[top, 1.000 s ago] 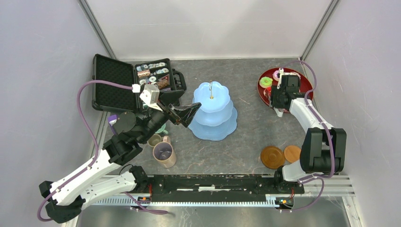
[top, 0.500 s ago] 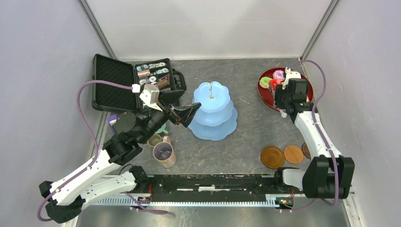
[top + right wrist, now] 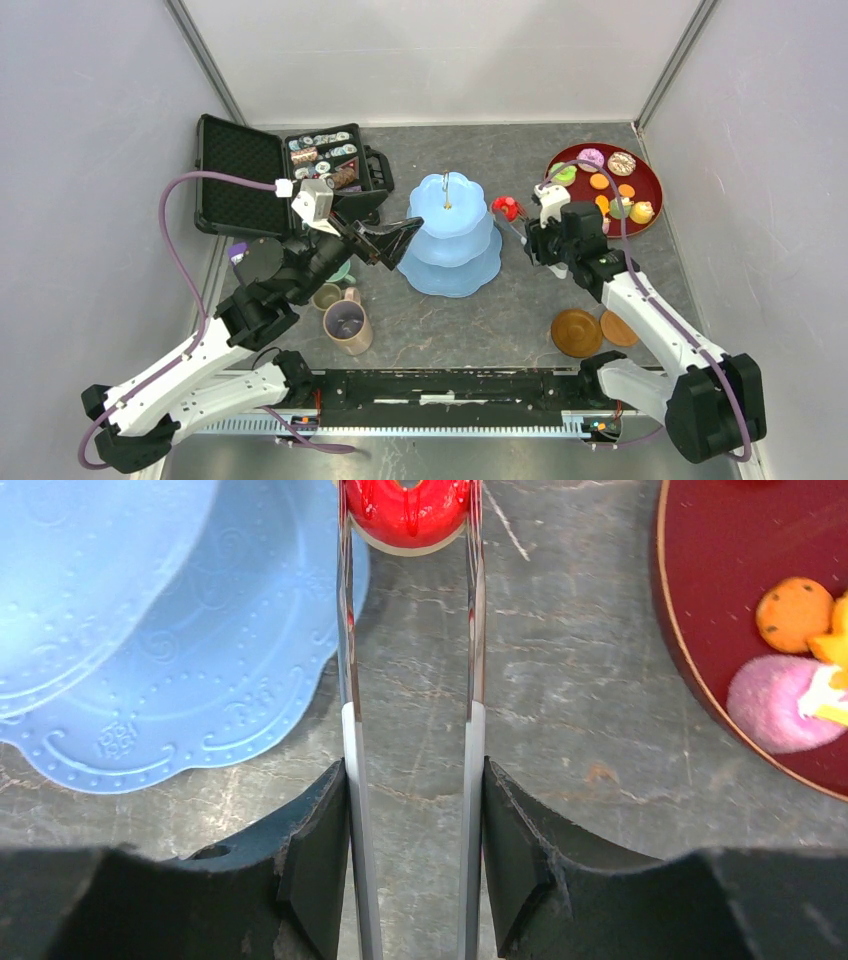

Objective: Serve the afternoon tea

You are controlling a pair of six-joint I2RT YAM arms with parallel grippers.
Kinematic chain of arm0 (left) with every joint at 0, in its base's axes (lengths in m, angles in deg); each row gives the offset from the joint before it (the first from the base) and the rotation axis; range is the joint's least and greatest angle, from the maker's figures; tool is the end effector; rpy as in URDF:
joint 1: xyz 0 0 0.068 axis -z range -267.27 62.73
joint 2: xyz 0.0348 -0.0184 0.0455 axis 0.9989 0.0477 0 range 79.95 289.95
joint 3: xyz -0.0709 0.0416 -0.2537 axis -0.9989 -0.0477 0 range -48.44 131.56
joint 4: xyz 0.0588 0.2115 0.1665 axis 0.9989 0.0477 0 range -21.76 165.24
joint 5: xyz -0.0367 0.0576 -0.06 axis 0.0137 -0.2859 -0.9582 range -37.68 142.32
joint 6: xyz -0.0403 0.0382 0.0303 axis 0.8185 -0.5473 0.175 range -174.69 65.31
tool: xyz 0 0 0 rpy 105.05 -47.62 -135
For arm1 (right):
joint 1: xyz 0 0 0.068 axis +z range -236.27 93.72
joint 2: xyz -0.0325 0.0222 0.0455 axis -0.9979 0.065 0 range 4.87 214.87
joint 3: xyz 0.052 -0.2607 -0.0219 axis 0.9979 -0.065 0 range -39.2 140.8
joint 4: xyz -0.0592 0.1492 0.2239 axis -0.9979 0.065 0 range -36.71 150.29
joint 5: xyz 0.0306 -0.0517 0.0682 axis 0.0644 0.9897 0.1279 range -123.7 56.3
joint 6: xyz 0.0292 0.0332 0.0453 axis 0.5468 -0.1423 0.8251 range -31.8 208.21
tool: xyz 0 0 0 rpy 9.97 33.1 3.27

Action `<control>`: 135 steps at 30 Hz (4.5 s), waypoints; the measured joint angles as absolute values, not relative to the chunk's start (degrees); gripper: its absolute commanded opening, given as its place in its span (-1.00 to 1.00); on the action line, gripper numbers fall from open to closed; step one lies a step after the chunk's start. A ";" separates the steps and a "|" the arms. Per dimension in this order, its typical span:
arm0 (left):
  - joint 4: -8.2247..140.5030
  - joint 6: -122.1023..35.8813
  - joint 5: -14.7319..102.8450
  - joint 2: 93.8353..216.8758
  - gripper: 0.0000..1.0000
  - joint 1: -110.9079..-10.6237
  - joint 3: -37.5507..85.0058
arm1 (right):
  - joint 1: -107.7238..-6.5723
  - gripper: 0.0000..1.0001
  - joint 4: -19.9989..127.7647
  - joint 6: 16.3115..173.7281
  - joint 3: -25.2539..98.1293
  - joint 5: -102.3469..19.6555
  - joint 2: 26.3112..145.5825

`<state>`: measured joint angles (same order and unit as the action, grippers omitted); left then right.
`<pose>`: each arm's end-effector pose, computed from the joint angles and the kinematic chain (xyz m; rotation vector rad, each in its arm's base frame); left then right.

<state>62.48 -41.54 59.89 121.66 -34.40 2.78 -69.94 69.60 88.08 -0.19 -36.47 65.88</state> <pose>0.1210 -0.1492 0.4192 0.3501 1.3151 -0.8921 0.2438 0.0738 0.2211 -0.3476 2.2198 0.2073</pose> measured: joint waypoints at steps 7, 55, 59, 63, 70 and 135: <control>62.48 -41.54 59.91 121.27 1.00 -34.12 2.78 | -64.93 -0.28 64.64 87.06 -1.22 -37.96 68.20; 62.46 -41.54 59.96 120.94 1.00 -33.73 2.74 | -55.88 0.20 55.70 89.66 -10.25 -31.55 63.28; 62.46 -41.54 59.96 120.35 1.00 -33.51 2.74 | -55.88 0.18 61.47 90.16 -10.38 -26.00 58.62; 62.48 -41.54 59.96 119.61 1.00 -33.51 2.74 | -55.99 0.19 69.04 90.77 -8.74 -18.35 57.57; 62.46 -41.54 59.93 118.76 1.00 -33.44 2.74 | -61.92 0.19 77.06 91.19 0.44 -11.79 59.50; 62.44 -43.53 61.29 120.70 1.00 -32.52 2.69 | -88.91 -0.03 71.13 92.46 35.08 -28.75 109.20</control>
